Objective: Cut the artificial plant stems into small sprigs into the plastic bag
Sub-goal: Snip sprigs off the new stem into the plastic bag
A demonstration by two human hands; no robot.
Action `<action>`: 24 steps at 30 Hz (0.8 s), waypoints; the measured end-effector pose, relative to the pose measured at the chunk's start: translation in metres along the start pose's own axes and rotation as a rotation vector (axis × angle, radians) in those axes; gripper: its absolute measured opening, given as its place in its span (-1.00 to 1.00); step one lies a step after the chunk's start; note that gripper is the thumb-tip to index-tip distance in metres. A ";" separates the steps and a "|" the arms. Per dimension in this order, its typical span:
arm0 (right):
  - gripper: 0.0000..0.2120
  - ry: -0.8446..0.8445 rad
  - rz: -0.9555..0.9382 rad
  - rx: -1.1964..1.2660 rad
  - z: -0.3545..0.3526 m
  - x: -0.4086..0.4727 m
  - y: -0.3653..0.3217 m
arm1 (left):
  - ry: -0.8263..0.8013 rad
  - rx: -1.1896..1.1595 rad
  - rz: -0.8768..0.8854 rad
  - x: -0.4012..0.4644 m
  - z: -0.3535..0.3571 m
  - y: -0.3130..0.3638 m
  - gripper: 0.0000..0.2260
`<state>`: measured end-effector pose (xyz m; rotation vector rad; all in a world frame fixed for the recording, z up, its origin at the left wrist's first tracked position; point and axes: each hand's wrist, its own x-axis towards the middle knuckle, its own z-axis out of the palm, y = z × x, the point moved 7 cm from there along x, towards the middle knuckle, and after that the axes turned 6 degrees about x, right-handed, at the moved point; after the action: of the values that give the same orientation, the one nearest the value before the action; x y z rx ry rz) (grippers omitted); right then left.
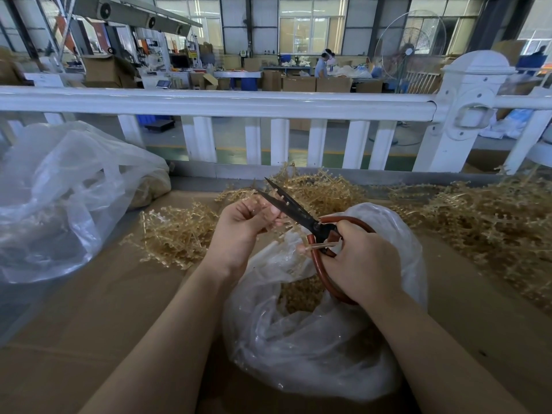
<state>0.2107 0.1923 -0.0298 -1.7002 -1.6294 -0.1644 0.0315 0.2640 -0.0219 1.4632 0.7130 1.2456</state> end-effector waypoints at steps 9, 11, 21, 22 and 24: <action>-0.59 0.004 -0.011 0.021 -0.002 -0.001 -0.001 | 0.043 0.165 0.021 -0.002 0.000 0.003 -0.86; -0.60 0.000 -0.006 0.018 -0.002 -0.001 0.000 | 0.032 0.204 0.033 -0.003 0.003 0.004 -0.85; -0.55 0.049 -0.001 0.025 -0.002 -0.002 0.001 | 0.013 0.220 0.057 -0.004 0.008 0.007 -0.86; -0.57 0.029 0.009 0.028 0.000 -0.002 0.002 | 0.019 0.199 0.048 -0.004 0.007 0.006 -0.87; -0.59 -0.009 0.031 0.033 0.003 -0.001 0.004 | 0.022 0.153 0.018 -0.003 0.007 0.004 -0.88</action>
<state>0.2129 0.1938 -0.0343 -1.7029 -1.6027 -0.1139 0.0367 0.2575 -0.0188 1.5853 0.8270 1.2450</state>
